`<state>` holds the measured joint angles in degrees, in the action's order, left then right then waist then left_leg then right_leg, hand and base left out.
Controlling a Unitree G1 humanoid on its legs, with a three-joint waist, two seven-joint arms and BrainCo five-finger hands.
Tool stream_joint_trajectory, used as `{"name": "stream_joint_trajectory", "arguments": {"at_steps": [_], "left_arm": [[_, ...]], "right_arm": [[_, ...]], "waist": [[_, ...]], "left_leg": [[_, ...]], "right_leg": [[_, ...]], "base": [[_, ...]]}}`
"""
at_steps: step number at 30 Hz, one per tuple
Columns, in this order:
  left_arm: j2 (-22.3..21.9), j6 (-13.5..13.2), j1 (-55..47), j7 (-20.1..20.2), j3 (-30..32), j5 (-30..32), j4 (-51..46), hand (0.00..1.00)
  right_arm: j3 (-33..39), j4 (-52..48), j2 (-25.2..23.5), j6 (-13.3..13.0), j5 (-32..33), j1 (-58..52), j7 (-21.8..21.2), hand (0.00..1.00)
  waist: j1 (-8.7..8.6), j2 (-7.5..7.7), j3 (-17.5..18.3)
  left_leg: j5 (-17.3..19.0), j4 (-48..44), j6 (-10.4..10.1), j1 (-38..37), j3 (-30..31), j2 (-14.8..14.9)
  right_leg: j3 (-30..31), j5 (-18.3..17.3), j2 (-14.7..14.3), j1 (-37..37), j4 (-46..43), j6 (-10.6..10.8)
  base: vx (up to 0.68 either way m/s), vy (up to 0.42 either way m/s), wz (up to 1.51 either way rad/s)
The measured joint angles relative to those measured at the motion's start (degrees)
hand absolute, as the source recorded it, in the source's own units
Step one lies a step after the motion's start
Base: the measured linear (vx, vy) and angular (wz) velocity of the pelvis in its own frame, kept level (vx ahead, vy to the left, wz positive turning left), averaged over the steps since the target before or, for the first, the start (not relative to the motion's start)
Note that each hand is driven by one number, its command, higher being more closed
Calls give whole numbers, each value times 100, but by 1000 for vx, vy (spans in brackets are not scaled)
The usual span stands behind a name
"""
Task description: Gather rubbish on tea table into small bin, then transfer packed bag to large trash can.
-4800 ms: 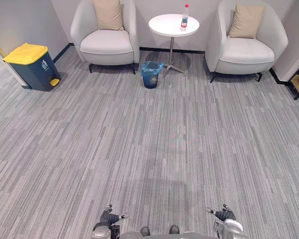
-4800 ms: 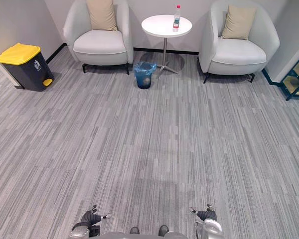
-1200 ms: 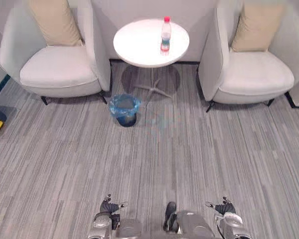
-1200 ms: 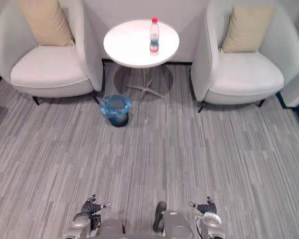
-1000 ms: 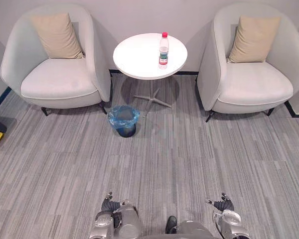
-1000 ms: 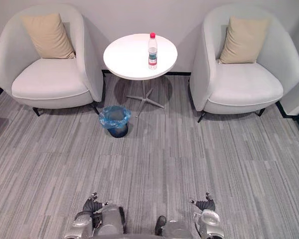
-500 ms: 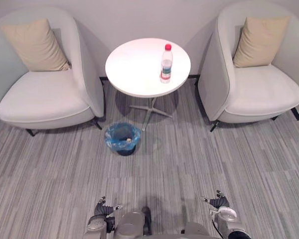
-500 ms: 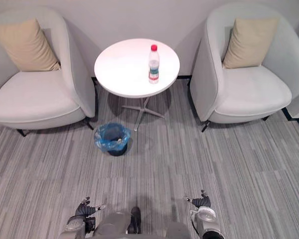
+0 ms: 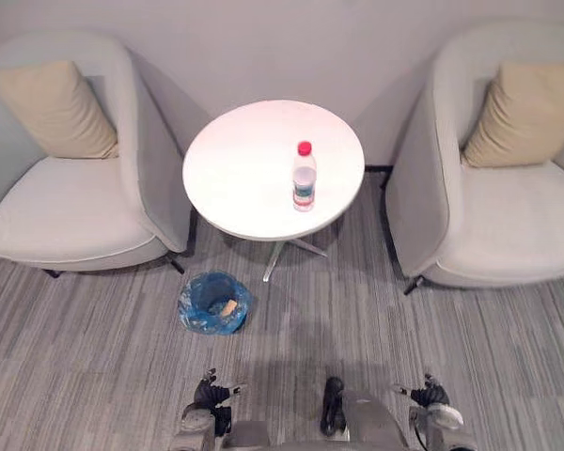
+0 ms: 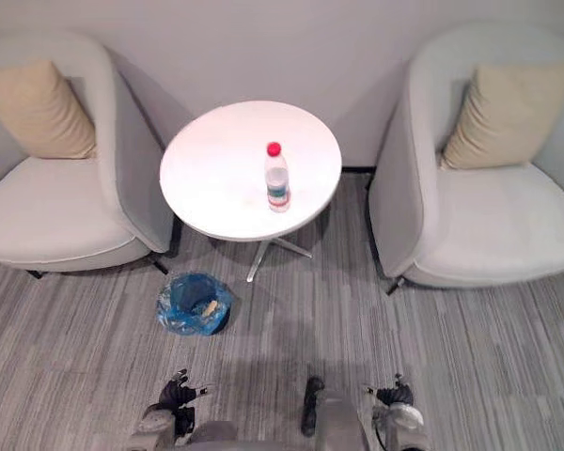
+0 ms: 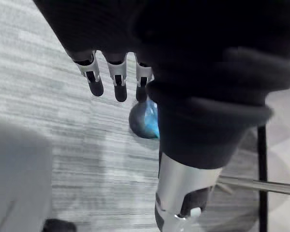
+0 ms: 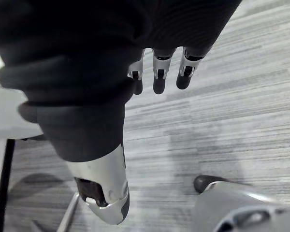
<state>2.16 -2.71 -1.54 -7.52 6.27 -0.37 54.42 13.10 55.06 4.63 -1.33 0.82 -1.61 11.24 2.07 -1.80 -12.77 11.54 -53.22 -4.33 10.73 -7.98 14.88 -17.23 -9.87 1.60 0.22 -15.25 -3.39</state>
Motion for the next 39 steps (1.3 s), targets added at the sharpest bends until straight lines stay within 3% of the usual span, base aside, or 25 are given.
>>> {"name": "stream_joint_trajectory", "arguments": {"at_steps": [2, 3, 5, 6, 8, 12, 14, 17, 18, 19, 22, 23, 24, 26, 28, 31, 39], "left_arm": [[2, -1, 17, -8, 13, 0, 3, 0], [2, -2, 32, -8, 12, -3, 4, 0], [-21, 4, 12, -7, 5, -1, 39, 0], [41, 3, 52, -13, 12, -8, 93, 0], [154, -3, 53, -2, -1, -3, 105, 0], [195, -6, 41, -5, 15, -8, 132, 0], [236, -2, 33, -2, 5, -8, 195, 0], [276, 0, 29, -4, -197, -3, 303, 0], [293, 0, 22, -1, -231, -2, 307, 0], [300, -1, -15, -4, -275, -5, 309, 0], [432, 4, -15, -7, -355, -5, 366, 0], [450, 6, -44, -7, -355, -4, 371, 0], [480, -10, -56, 1, -356, -3, 372, 0], [354, -18, -55, -4, -324, -4, 402, 0], [300, -20, -79, -2, -280, -2, 431, 0], [229, -14, -75, 4, -211, 2, 467, 0], [276, -5, -101, -1, -216, 4, 431, 0]], "right_arm": [[40, -14, -37, -15, 95, 15, 7, 0], [57, -14, -55, -20, 106, 9, 7, 0], [71, -13, -26, -19, 132, 3, 17, 0], [83, 57, -111, 9, 134, -3, 24, 0], [93, 73, -130, 11, 134, -1, 33, 0], [94, 257, -45, 10, 67, 190, 9, 0], [84, 262, -7, 12, -30, 284, -16, 0], [16, 263, 82, 12, -138, 272, -21, 0], [6, 277, 61, 21, -139, 222, -25, 0], [-9, 358, 15, 36, -138, 201, -34, 0], [-13, 443, 42, 55, -134, 188, -24, 0], [-10, 437, 44, 54, -130, 163, -23, 0], [-9, 444, 51, 51, -128, 96, -27, 0], [59, 477, 152, 42, -119, 79, -23, 0], [60, 413, 149, -14, -112, 221, -23, 0], [59, 421, 144, -19, -86, 179, -23, 0], [-138, -296, 234, -53, -90, 47, -22, 0]], "waist": [[60, -8, 2], [54, -14, 6], [54, -130, 62], [78, 38, 48], [79, 201, 56], [203, 215, 53], [197, 262, 58], [161, 278, 88], [135, 214, 122], [-11, 214, 125], [-139, 242, 137], [-131, 278, 142], [-128, 393, 158], [-85, 234, 232], [-119, 150, 260], [-119, 152, 255], [-111, 153, 262]], "left_leg": [[17, 801, 35, 207, -271, -23], [-23, 1713, 40, 226, -331, -156], [-696, 3247, -56, 137, -299, -404], [-900, 3529, 140, -6, -316, -568], [-945, 3817, 190, -137, -323, -797], [-726, 3828, 402, -377, -436, -1011], [-419, 3915, 409, -631, -593, -1229], [-348, 4177, 453, -901, -581, -1477], [-358, 4345, 472, -1065, -526, -1524], [-383, 4391, 557, -1146, -362, -1487], [-454, 4373, 487, -1233, -118, -1244], [-441, 4343, 460, -1251, -52, -1252], [-382, 4245, 377, -1281, 94, -1380], [-348, 4256, 299, -1352, 285, -1215], [-340, 4393, 268, -1384, 287, -1101], [-370, 4554, 218, -1599, 299, -1031], [-370, 4719, 219, -1644, 315, -1117]], "right_leg": [[-22, 51, 15, -143, 181, 107], [-37, 50, 35, -218, 275, 181], [-25, -21, 11, -239, 238, 340], [153, -48, 132, -255, 227, 464], [349, -11, 227, -343, 564, 578], [642, -64, 413, -500, 567, 754], [817, -496, 738, -316, -125, 926], [877, -563, 975, 9, -1016, 1064], [925, -487, 1038, 241, -1598, 1086], [924, -612, 1008, 344, -1670, 936], [1099, -621, 574, 828, -1135, 770], [1176, -431, 504, 828, -778, 745], [1308, 341, 478, 801, -353, 684], [1252, 376, 358, 603, -259, 626], [1256, 395, 226, 581, -100, 596], [1245, 463, 127, 295, 212, 536], [1282, 930, 159, -13, 984, 674]], "base": [[143, 31, 5], [190, 110, 8], [254, 177, 9], [235, 143, 17], [185, 108, 13], [146, 82, -15], [86, 81, -30], [108, 90, -18], [159, 69, 14], [200, 67, 33], [215, -71, 50], [219, -112, 55], [250, -111, 50], [246, -114, 15], [137, -99, -16], [98, -63, -5], [-40, 45, -1]]}}
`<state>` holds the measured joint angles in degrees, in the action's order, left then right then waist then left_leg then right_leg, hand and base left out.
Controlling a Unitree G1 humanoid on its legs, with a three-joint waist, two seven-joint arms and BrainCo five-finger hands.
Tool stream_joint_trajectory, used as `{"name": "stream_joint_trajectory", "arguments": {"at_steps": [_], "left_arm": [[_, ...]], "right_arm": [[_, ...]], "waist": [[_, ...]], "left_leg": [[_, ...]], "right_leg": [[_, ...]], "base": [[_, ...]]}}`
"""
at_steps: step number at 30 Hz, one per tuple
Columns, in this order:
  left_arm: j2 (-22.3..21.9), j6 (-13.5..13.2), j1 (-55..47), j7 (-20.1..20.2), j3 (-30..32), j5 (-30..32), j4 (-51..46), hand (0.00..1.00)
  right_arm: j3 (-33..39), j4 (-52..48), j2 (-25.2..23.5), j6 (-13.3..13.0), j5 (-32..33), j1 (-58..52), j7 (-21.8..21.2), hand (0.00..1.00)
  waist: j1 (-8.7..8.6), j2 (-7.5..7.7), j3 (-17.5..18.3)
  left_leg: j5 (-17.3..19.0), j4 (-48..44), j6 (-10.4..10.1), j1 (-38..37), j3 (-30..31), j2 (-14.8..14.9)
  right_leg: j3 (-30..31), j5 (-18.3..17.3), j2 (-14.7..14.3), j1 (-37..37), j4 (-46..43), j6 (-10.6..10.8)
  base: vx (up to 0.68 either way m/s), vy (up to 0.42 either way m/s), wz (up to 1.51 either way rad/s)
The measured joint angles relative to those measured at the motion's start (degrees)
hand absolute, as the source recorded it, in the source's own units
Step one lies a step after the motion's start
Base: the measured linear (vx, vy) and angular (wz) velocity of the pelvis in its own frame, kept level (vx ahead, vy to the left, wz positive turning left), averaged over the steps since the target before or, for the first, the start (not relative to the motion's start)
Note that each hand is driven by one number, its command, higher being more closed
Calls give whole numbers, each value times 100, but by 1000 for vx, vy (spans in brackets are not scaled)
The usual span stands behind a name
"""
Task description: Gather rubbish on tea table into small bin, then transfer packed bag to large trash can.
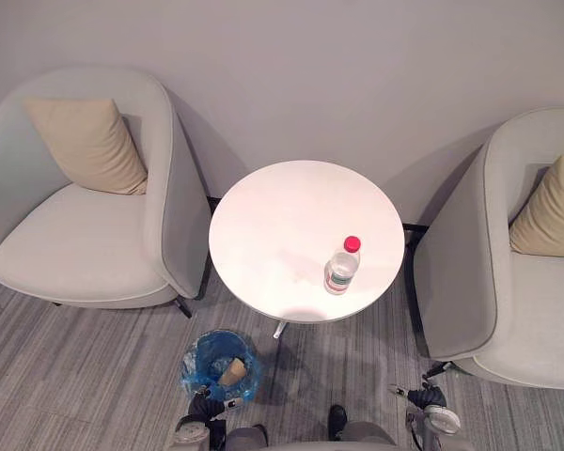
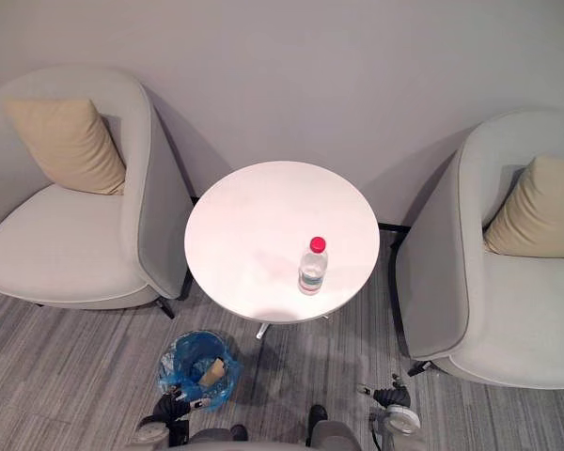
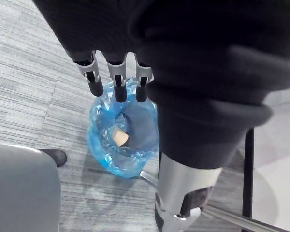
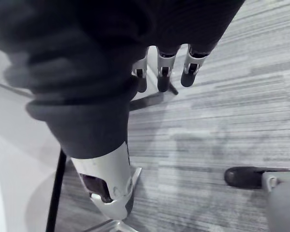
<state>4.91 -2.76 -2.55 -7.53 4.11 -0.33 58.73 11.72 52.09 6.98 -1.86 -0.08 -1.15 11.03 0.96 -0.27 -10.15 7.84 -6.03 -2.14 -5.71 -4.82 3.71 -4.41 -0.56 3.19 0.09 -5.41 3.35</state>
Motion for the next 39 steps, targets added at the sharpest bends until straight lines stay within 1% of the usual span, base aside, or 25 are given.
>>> {"name": "stream_joint_trajectory", "arguments": {"at_steps": [3, 6, 11, 13, 15, 17, 21, 26, 31, 35, 39], "left_arm": [[15, -1, -51, 0, -19, 0, -63, 0], [55, -8, -137, 2, -200, 1, -144, 0], [61, -9, -168, 4, -306, 26, -195, 0], [82, -27, -180, 9, -424, 81, -211, 0], [76, -29, -202, 14, -497, 97, -222, 0], [83, -33, -221, 13, -586, 99, -282, 0], [86, -40, -261, 13, -628, 101, -371, 0], [94, -44, -268, 39, -641, 103, -389, 0], [102, -50, -269, 112, -691, 105, -417, 0], [101, -96, -269, 112, -762, 104, -476, 0], [105, -100, -287, 115, -826, 103, -537, 0]], "right_arm": [[-163, -623, 38, -47, -31, -78, -3, 0], [-331, -954, 90, -132, -50, -130, -6, 0], [-458, -1570, 159, -213, -109, -159, -7, 0], [-625, -1801, 281, -222, -146, -190, -13, 0], [-692, -2040, 303, -237, -233, -184, -9, 0], [-855, -2243, 350, -332, -282, -154, -11, 0], [-1077, -2447, 353, -444, -338, -26, -6, 0], [-1209, -2454, 356, -443, -499, 76, -1, 0], [-1238, -2688, 356, -441, -499, 166, 8, 0], [-1277, -2689, 355, -441, -485, 261, 34, 0], [-1268, -2695, 346, -442, -382, 375, 156, 0]], "waist": [[-2, 1, 10], [5, 3, 145], [0, -9, 173], [-3, -18, 235], [-5, -10, 302], [1, -4, 307], [17, -3, 311], [52, 6, 319], [54, 7, 319], [142, 7, 317], [143, 15, 312]], "left_leg": [[-4, 2, 6, 12, 2, -79], [-5, 13, 8, 97, 14, -111], [-44, 39, 22, 96, 48, -111], [-77, 108, 32, 88, 102, -118], [-126, 184, 27, 87, 195, -159], [-130, 192, 27, 88, 286, -159], [-131, 199, 27, 86, 345, -164], [-135, 207, 32, 124, 411, -175], [-203, 248, 17, 239, 626, -182], [-311, 394, 8, 242, 678, -180], [-328, 402, 1, 311, 795, -194]], "right_leg": [[-1, 145, 70, -92, 200, 48], [-2, 245, 95, -95, 375, 82], [-45, 361, 83, -154, 568, 66], [-103, 372, 83, -193, 646, 64], [-192, 379, 84, -229, 706, 64], [-248, 381, 80, -299, 773, 62], [-331, 387, 80, -386, 874, 59], [-396, 396, 82, -413, 945, 57], [-607, 396, 84, -401, 980, 56], [-667, 397, 83, -369, 992, 54], [-771, 396, 92, -359, 1013, 54]], "base": [[-89, 53, -2], [-71, 25, 0], [3, -3, 1], [21, -17, 14], [47, -10, 23], [35, -15, 22], [4, -14, 11], [-16, -10, 8], [-28, -26, 20], [-36, -23, 11], [-33, -7, 11]]}}
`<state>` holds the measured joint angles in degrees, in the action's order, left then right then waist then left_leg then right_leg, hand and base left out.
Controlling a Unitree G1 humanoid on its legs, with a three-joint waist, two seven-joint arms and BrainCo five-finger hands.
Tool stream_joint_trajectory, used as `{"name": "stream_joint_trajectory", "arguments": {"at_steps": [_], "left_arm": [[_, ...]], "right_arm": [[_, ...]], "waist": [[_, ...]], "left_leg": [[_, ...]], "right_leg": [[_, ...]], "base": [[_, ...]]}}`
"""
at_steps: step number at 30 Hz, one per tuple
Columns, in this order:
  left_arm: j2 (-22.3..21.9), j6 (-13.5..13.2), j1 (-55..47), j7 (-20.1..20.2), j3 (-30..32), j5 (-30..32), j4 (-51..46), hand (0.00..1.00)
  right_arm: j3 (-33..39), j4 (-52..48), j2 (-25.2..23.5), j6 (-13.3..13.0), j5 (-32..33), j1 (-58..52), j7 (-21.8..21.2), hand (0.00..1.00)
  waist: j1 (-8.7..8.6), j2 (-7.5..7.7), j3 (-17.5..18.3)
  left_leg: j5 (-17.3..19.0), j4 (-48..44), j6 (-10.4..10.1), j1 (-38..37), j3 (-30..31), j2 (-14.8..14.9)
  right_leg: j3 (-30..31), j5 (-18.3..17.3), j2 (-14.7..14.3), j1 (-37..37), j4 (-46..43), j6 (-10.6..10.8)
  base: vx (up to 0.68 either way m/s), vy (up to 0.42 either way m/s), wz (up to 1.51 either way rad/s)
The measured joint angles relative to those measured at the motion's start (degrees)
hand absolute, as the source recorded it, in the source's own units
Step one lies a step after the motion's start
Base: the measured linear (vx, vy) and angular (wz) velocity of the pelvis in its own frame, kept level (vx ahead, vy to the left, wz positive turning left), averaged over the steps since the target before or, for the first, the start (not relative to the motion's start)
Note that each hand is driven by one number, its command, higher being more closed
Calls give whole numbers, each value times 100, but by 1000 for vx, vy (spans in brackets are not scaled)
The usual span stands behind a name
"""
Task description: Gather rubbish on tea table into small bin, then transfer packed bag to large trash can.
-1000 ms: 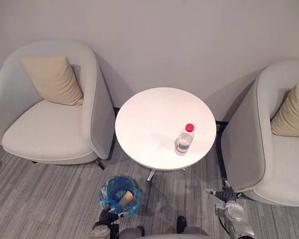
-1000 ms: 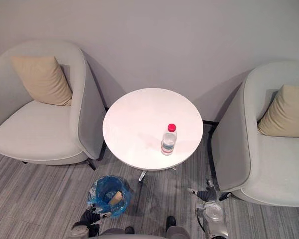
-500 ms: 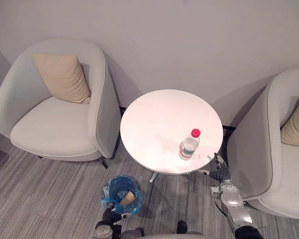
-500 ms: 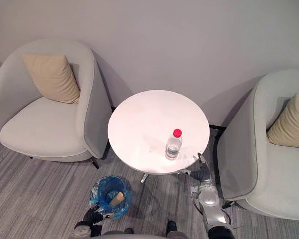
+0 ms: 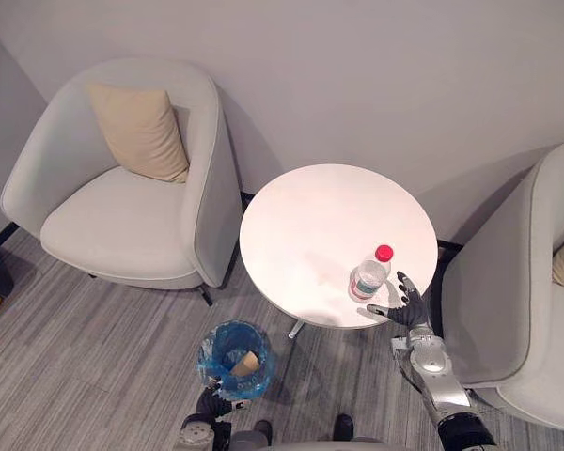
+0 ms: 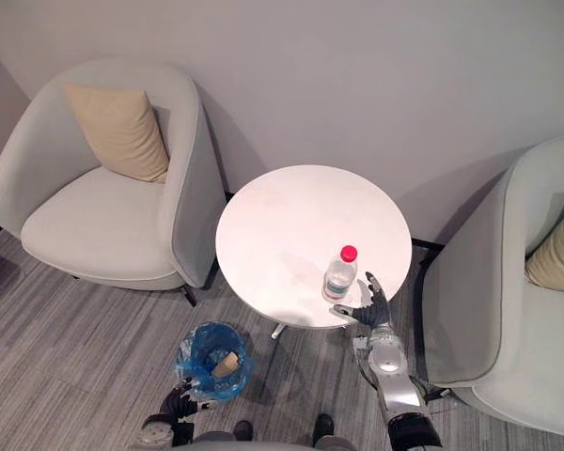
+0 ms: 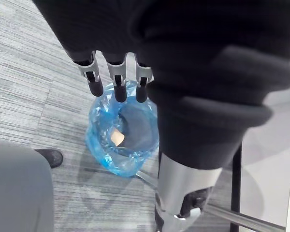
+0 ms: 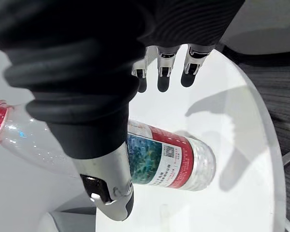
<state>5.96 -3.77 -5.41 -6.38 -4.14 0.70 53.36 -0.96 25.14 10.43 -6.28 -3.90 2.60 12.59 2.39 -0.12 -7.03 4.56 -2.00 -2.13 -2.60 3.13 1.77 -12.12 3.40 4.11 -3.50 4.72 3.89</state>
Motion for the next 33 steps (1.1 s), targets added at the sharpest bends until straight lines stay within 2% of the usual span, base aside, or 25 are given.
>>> {"name": "stream_joint_trajectory", "arguments": {"at_steps": [9, 14, 19, 20, 31, 33], "left_arm": [[-1, -46, -27, 8, -25, -3, -107, 0], [-6, -68, -23, 13, -54, -22, -287, 0], [-12, -118, -21, 17, -81, -117, -375, 0], [-12, -118, -21, 17, -81, -119, -376, 0], [-4, -210, -27, 52, -201, -251, -444, 0], [-6, -147, -86, 68, -212, -249, -615, 0]], "right_arm": [[18, 0, -13, 0, 235, 230, 106, 0], [21, 1, -12, 0, 404, 554, 110, 0], [16, 34, -2, 0, 564, 722, 121, 0], [11, 34, -2, 0, 567, 736, 121, 100], [-177, 135, 23, 9, 690, 1178, 92, 100], [-210, 130, 22, 10, 784, 1178, 68, 100]], "waist": [[16, -46, -68], [32, -135, -311], [168, -170, -350], [168, -171, -350], [181, -205, -468], [181, -205, -468]], "left_leg": [[-16, -18, -12, 176, 71, -3], [-16, -81, -13, 223, 80, 5], [-42, -117, -37, 411, 138, 26], [-44, -116, -38, 414, 143, 26], [-49, -100, -38, 437, 170, 24], [-49, -100, -39, 445, 172, 21]], "right_leg": [[-78, -7, -3, 118, 17, -4], [-84, -69, 6, 208, -158, -28], [-142, -171, 10, 451, -392, -58], [-156, -185, 13, 456, -413, -53], [-198, -243, 27, 502, -487, -52], [-202, -243, 28, 501, -470, -52]], "base": [[-11, -3, 5], [-42, 3, 1], [-45, -10, 6], [-27, -9, 11], [-3, 0, 1], [0, 0, 0]]}}
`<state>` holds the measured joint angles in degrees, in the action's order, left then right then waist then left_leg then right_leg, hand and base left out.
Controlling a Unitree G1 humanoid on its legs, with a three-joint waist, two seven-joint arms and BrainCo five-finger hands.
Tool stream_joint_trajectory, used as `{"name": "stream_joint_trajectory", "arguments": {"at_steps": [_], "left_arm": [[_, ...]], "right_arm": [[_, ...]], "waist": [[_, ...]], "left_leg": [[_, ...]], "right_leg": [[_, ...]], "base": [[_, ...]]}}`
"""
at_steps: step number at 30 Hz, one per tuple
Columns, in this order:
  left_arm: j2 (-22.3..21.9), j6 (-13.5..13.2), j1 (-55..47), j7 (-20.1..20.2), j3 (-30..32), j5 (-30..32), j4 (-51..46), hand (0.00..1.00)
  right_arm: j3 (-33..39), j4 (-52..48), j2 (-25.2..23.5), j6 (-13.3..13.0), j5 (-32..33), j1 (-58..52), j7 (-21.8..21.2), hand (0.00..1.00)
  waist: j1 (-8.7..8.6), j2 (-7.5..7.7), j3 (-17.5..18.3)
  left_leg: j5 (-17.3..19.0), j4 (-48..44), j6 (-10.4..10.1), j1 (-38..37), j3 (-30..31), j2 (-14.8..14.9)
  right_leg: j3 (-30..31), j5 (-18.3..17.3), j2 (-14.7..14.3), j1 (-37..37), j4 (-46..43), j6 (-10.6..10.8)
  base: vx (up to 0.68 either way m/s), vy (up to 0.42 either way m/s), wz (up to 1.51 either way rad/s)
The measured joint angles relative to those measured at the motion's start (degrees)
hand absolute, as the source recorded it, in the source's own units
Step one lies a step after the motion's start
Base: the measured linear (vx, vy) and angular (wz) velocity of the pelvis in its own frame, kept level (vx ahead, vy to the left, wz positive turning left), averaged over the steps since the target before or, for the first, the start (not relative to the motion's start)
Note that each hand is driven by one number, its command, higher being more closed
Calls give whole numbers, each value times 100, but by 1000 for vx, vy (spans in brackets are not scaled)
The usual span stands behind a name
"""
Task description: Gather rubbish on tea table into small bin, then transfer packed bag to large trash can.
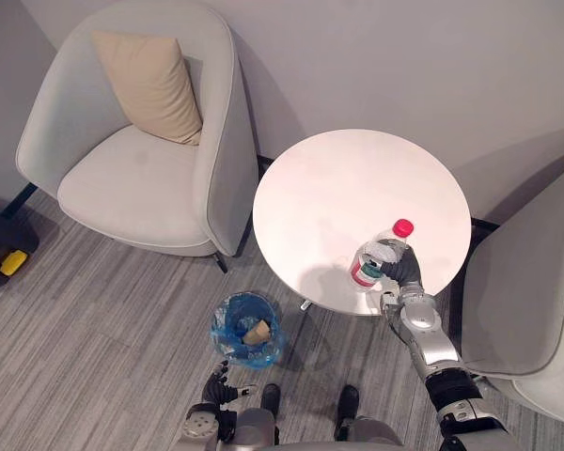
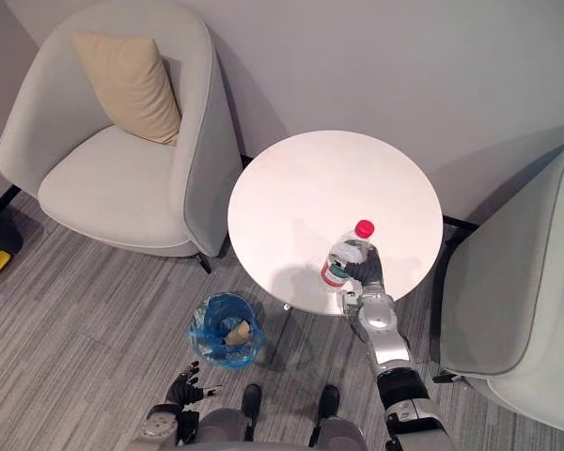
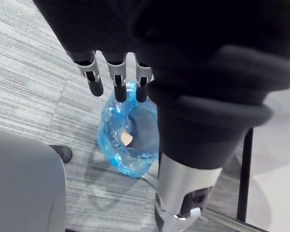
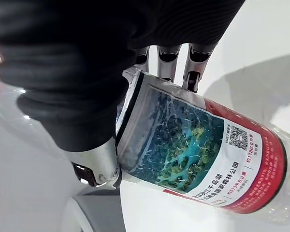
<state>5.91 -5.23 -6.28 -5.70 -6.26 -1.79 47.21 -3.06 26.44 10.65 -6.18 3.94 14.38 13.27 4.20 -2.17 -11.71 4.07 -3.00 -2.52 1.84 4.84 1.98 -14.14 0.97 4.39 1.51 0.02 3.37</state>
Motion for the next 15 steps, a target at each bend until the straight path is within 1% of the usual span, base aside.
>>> {"name": "stream_joint_trajectory", "arguments": {"at_steps": [3, 6, 7, 9, 10, 15], "left_arm": [[-7, -15, -284, 80, -110, 7, -513, 0], [-15, -10, -364, 89, -99, 11, -626, 0], [-15, -10, -365, 116, -93, 13, -626, 0], [-15, -9, -365, 171, -85, 18, -613, 0], [-20, -9, -364, 176, -81, 18, -610, 0], [-51, -16, -358, 172, -32, 19, -482, 0]], "right_arm": [[4, -202, 30, 11, -1, -11, -14, 100], [60, -1024, 128, 4, -2, -215, -25, 100], [120, -1375, 129, -21, -2, -311, -70, 100], [155, -1773, 129, -55, -3, -431, -104, 100], [171, -1995, 127, -121, -5, -568, -111, 100], [169, -2598, 95, -251, -20, -1100, -251, 100]], "waist": [[0, -1, 0], [-11, -3, -1], [-12, -4, -1], [-24, -3, 0], [-23, -3, 0], [-51, -1, 5]], "left_leg": [[-1, 1, 0, 3, 5, -4], [-42, 10, -40, 7, 34, -5], [-50, 8, -41, 6, 35, -1], [-51, 6, -41, -9, 32, 11], [-51, 6, -42, -35, 27, 16], [-50, 23, -42, -172, -34, 26]], "right_leg": [[-7, 0, 4, -6, 10, 0], [-33, 1, 7, -20, 17, 0], [-33, 1, 4, -22, 17, -1], [-24, 2, -10, -36, 16, -3], [-16, 3, -15, -61, 17, -4], [44, 25, -25, -159, 29, -20]], "base": [[0, 0, 0], [-16, -3, 5], [0, 0, 0], [-33, -10, -2], [-43, -9, -3], [-47, 3, -6]]}}
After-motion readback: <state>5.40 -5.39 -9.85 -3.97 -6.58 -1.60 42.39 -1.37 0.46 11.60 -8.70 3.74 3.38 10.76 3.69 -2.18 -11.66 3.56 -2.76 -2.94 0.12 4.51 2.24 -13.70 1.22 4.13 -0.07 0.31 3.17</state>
